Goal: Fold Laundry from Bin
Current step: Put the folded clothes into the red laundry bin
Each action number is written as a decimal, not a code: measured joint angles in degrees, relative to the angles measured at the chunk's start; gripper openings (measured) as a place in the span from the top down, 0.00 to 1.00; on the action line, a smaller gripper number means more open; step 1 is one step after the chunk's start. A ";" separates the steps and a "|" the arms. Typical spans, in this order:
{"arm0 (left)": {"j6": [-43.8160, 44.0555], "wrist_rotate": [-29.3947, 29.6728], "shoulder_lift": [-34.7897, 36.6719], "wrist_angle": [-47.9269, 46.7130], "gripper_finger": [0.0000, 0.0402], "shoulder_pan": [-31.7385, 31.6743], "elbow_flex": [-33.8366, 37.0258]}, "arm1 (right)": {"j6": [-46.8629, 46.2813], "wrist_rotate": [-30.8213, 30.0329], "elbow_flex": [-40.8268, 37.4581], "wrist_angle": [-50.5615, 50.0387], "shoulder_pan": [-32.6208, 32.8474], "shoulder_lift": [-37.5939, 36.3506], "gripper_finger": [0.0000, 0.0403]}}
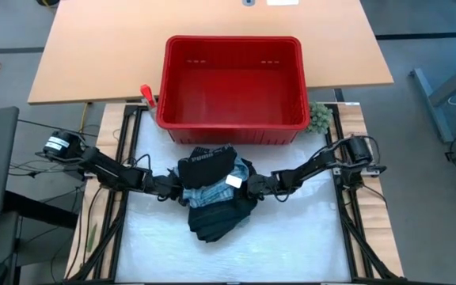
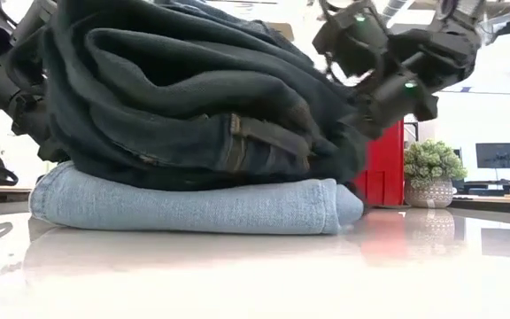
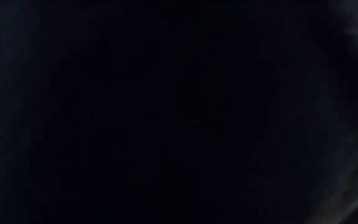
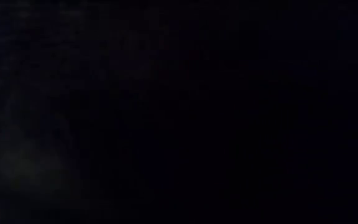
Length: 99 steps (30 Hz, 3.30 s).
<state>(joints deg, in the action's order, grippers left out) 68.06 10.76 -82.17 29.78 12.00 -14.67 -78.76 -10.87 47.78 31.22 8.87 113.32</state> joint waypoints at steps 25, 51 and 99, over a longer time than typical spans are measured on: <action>-9.12 4.02 -0.32 1.91 0.74 -0.37 -0.40 | 7.29 -1.23 6.40 -3.18 0.58 3.27 0.62; -32.63 2.51 12.65 -22.23 0.79 -7.06 -12.17 | 20.86 -7.29 6.92 -13.71 -1.59 -11.23 0.62; -61.93 -16.60 -19.53 -64.59 0.79 -53.48 -93.14 | 51.82 22.83 51.66 -49.69 -49.44 -11.18 0.63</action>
<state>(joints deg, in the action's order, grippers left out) 6.14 -5.83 -101.70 -34.82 -41.47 -107.81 -26.94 11.95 99.44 -18.47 -40.57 102.14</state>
